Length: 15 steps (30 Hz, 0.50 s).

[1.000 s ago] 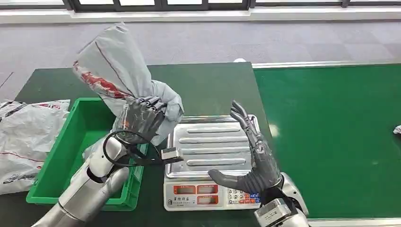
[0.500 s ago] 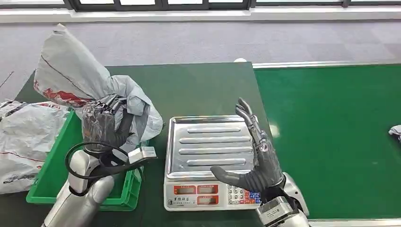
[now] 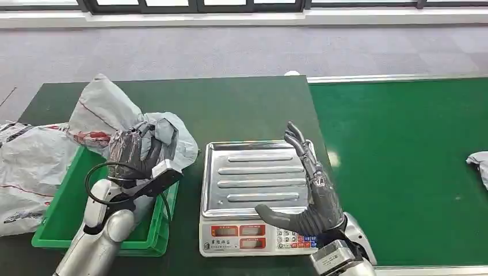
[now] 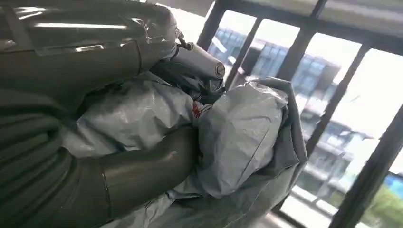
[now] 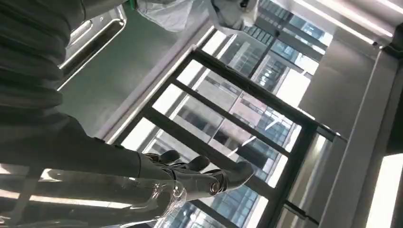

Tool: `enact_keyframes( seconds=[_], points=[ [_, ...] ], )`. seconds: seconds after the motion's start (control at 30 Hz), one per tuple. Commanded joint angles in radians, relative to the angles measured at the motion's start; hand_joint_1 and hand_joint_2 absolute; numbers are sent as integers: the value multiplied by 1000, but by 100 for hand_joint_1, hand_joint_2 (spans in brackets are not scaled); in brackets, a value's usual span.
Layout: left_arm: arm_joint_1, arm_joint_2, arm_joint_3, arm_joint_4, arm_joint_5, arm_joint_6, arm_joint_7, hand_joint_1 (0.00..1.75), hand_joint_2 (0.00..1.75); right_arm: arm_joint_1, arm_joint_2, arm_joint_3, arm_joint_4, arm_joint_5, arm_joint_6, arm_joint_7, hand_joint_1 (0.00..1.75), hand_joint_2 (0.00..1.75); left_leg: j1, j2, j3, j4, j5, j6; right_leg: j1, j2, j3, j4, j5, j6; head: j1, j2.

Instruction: Moved the parcel from conveyor to table for the left to box.

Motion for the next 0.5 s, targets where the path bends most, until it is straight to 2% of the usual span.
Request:
enact_keyframes(
  seconds=[0.03, 0.13, 0.17, 0.2, 0.27, 0.33, 0.37, 0.5],
  points=[
    [65, -25, 155, 179, 36, -5, 13, 175, 175, -30, -13, -22, 62, -31, 17, -10, 0, 175, 0, 2, 3, -3, 1, 0, 0, 2, 2, -3, 1, 0, 0, 0],
    [92, -37, 192, 158, 55, 32, -2, 175, 175, -37, -6, -19, 69, -33, 14, -9, 0, 175, 0, 2, 2, -3, 1, 0, 0, 2, 2, -3, 1, 1, 0, 0],
    [97, -48, 207, 149, 50, 71, -8, 14, 175, -37, -3, -18, 70, -33, 12, -8, 0, 175, 0, 2, 1, -2, 0, 0, 0, 2, 1, -2, 1, 0, 0, 0],
    [101, -57, 218, 135, 55, 97, -12, 0, 175, -38, -1, -14, 71, -33, 11, -7, 0, 175, 0, 1, 1, -1, 0, 0, 0, 1, 0, -1, 0, 0, 0, 0],
    [101, -57, 218, 135, 55, 97, -12, 0, 175, -38, -1, -14, 71, -33, 11, -7, 0, 175, 0, 2, 0, -2, 1, 0, 0, 2, 1, -2, 1, 0, 0, 0],
    [108, -74, 253, 102, 70, 174, -13, 0, 175, -44, 3, -6, 79, -32, 7, -5, 0, 175, 0, 1, 0, -2, 1, 0, 0, 1, 1, -2, 1, 1, 0, 0],
    [107, -76, 263, 101, 82, 195, -17, 0, 0, -48, 3, -3, 82, -32, 4, -4, 0, 175, 0, 2, -1, -1, 1, 0, 0, 1, 0, -2, 1, 1, 0, 0],
    [109, -82, 285, 90, 125, 225, -31, 0, 0, -54, 3, 2, 86, -32, 0, -2, 0, 175, 0, 1, -9, -1, 0, 0, 0, 1, 0, -2, 1, 1, 0, 0]
  ],
)
